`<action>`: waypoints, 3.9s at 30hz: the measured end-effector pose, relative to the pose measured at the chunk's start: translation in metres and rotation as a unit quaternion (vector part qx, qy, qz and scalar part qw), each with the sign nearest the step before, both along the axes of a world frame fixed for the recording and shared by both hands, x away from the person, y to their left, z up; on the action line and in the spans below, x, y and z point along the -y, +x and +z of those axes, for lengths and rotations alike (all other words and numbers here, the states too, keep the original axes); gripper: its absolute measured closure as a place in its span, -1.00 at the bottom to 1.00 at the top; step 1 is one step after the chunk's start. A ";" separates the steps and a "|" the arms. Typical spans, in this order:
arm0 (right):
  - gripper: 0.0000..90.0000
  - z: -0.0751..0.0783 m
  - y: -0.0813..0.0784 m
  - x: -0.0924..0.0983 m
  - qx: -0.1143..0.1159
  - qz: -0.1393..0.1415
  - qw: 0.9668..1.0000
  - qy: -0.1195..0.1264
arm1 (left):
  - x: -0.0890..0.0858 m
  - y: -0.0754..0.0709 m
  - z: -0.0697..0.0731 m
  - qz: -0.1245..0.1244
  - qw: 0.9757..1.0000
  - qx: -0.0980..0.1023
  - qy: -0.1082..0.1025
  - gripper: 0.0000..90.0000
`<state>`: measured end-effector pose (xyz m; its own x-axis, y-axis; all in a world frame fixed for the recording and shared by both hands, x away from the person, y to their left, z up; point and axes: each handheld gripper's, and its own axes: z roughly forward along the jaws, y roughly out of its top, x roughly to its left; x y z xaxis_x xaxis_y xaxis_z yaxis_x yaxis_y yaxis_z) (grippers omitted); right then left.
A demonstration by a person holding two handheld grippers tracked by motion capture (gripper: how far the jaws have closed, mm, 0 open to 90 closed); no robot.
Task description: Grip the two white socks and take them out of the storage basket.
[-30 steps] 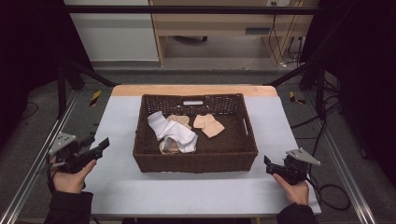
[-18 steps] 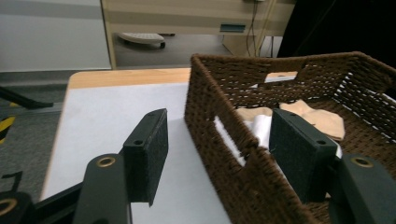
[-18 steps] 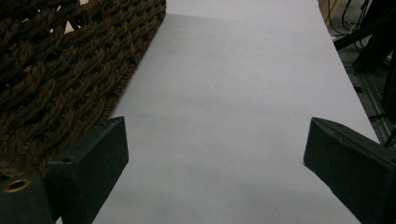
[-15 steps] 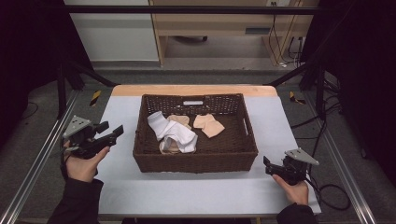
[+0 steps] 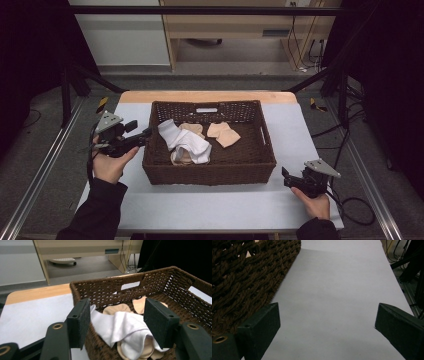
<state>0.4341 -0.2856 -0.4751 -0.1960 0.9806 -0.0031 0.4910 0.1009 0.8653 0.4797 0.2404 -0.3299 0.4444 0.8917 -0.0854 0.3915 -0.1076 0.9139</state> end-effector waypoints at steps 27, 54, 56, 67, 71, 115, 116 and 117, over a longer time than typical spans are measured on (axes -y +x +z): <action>-0.85 -0.004 0.004 -0.002 -0.001 0.006 1.000 -0.008 | 0.076 0.054 -0.007 -0.013 0.999 -0.009 0.030 -0.09; -0.85 -0.005 0.004 -0.002 -0.008 0.008 1.000 -0.015 | 0.089 0.080 -0.082 0.001 0.992 -0.100 0.079 -0.12; -0.86 -0.005 0.004 -0.002 -0.011 0.010 1.000 -0.017 | 0.090 0.079 -0.083 0.000 0.992 -0.102 0.079 -0.12; -0.86 -0.006 0.005 -0.003 -0.019 0.014 1.000 -0.018 | 0.098 0.078 -0.092 -0.016 0.984 -0.133 0.116 0.08; -0.86 -0.007 0.005 -0.003 -0.020 0.015 1.000 -0.018 | 0.098 0.079 -0.093 -0.020 0.980 -0.149 0.129 0.36; -0.82 -0.009 0.002 0.003 0.005 0.017 0.999 0.032 | 0.075 0.047 -0.014 -0.036 0.998 0.047 -0.035 0.94; -0.82 -0.009 0.002 0.003 0.003 0.016 0.999 0.033 | 0.074 0.046 -0.011 -0.037 0.997 0.050 -0.036 0.94; -0.82 -0.009 0.002 0.003 0.003 0.016 0.999 0.033 | 0.074 0.046 -0.011 -0.037 0.997 0.050 -0.036 0.94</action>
